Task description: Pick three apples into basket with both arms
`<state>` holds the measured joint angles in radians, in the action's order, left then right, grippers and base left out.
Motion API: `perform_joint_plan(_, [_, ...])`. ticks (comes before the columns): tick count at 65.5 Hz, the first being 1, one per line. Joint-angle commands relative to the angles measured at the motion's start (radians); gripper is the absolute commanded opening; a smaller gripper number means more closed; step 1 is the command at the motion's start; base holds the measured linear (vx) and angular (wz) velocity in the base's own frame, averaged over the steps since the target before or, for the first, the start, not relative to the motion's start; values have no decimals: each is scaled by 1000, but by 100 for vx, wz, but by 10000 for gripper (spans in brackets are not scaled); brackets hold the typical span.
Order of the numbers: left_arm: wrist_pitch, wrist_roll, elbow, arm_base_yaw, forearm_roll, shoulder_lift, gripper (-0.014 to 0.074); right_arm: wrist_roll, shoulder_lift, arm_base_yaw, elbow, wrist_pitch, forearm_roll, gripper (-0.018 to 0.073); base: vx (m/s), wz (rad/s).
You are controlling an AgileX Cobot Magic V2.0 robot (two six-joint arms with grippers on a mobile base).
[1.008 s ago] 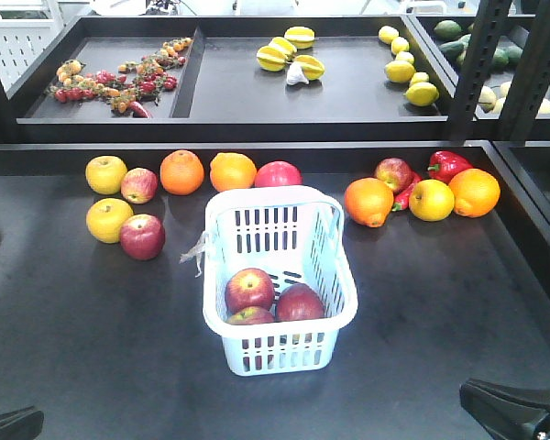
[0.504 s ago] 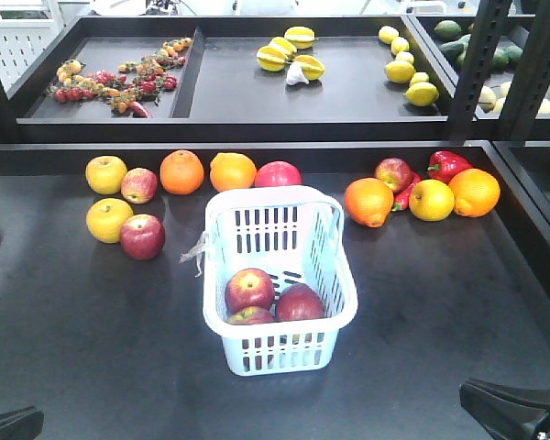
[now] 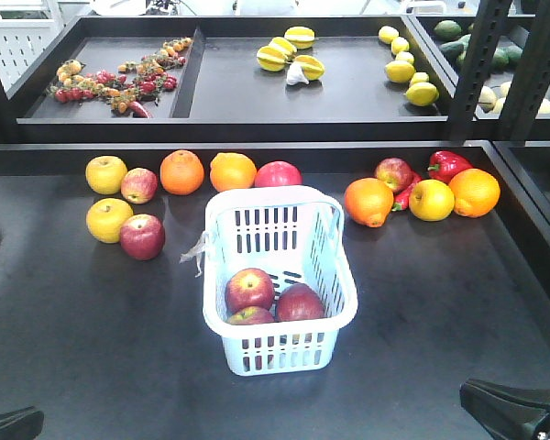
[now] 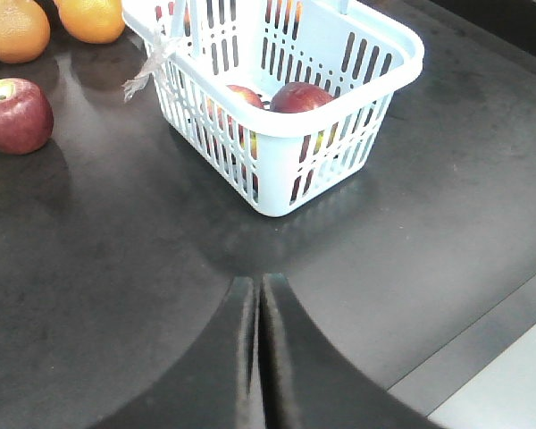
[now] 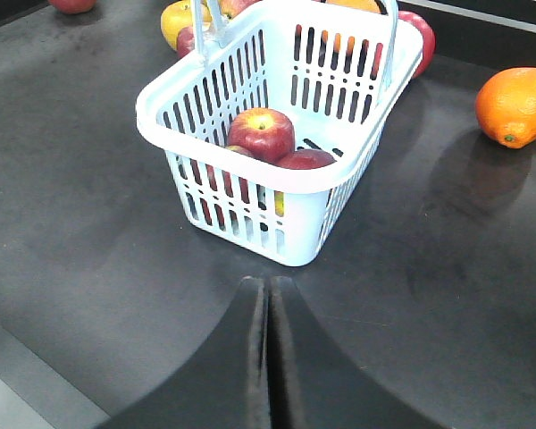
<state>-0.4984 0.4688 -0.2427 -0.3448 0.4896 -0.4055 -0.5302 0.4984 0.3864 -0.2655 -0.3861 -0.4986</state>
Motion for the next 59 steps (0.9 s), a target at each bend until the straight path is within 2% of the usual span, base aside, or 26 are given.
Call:
perform_joint_plan(1, [61, -10, -23, -5, 29, -7, -6, -2, 4, -6, -27, 56, -6, -5, 0, 0])
perform_joint_plan(59, [61, -10, -23, -5, 52, -7, -6, -2, 4, -6, -27, 56, -6, -5, 0, 0])
